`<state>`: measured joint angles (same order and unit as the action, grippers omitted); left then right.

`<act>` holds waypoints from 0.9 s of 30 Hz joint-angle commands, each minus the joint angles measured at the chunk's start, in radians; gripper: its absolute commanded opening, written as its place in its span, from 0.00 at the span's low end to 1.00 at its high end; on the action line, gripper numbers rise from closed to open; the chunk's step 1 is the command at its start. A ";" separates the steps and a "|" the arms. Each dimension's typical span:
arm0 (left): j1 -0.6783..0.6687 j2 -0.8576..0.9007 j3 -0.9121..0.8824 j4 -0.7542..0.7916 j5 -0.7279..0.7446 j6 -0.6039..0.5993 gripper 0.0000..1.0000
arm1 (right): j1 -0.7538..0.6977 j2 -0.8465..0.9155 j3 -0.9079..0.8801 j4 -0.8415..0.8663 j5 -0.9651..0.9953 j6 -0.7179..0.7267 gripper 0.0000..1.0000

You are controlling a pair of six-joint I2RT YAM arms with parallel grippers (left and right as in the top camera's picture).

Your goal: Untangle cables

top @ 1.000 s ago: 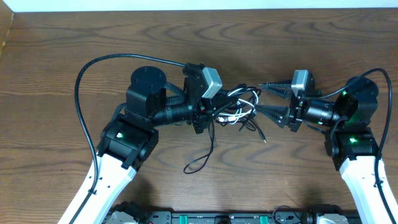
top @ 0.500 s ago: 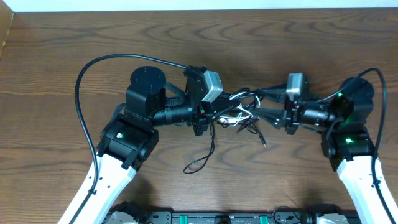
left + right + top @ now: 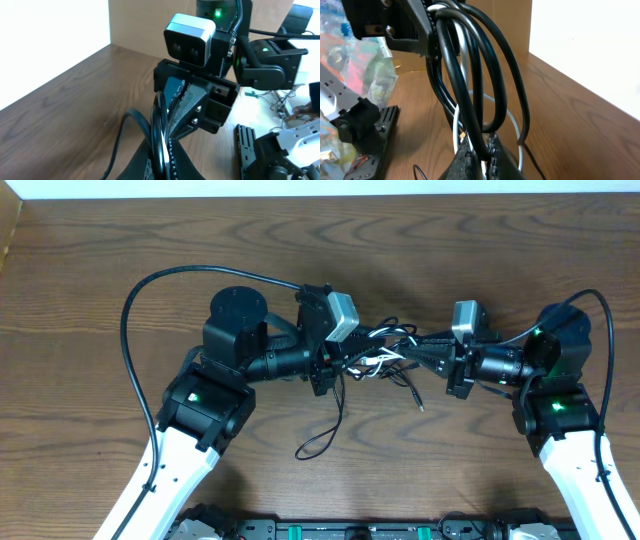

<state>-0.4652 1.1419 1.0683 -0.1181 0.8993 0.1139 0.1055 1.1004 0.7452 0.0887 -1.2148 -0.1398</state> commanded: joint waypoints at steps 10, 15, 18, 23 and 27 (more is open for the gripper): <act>0.034 -0.012 0.022 -0.006 -0.081 0.017 0.08 | -0.022 0.000 0.007 -0.095 0.188 -0.015 0.01; 0.051 -0.012 0.022 -0.024 -0.082 0.017 0.08 | -0.040 -0.001 0.007 -0.104 0.188 -0.014 0.01; 0.056 -0.012 0.022 -0.039 -0.081 0.017 0.08 | -0.043 0.000 0.007 -0.104 0.188 -0.014 0.10; 0.056 -0.012 0.022 -0.053 -0.080 0.016 0.08 | -0.043 0.000 0.007 -0.103 0.188 -0.014 0.36; 0.056 -0.012 0.022 -0.054 -0.069 0.008 0.08 | -0.043 0.000 0.007 -0.100 0.188 -0.014 0.35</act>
<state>-0.4126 1.1469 1.0683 -0.1761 0.8204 0.1131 0.0643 1.0996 0.7509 -0.0124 -1.0382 -0.1467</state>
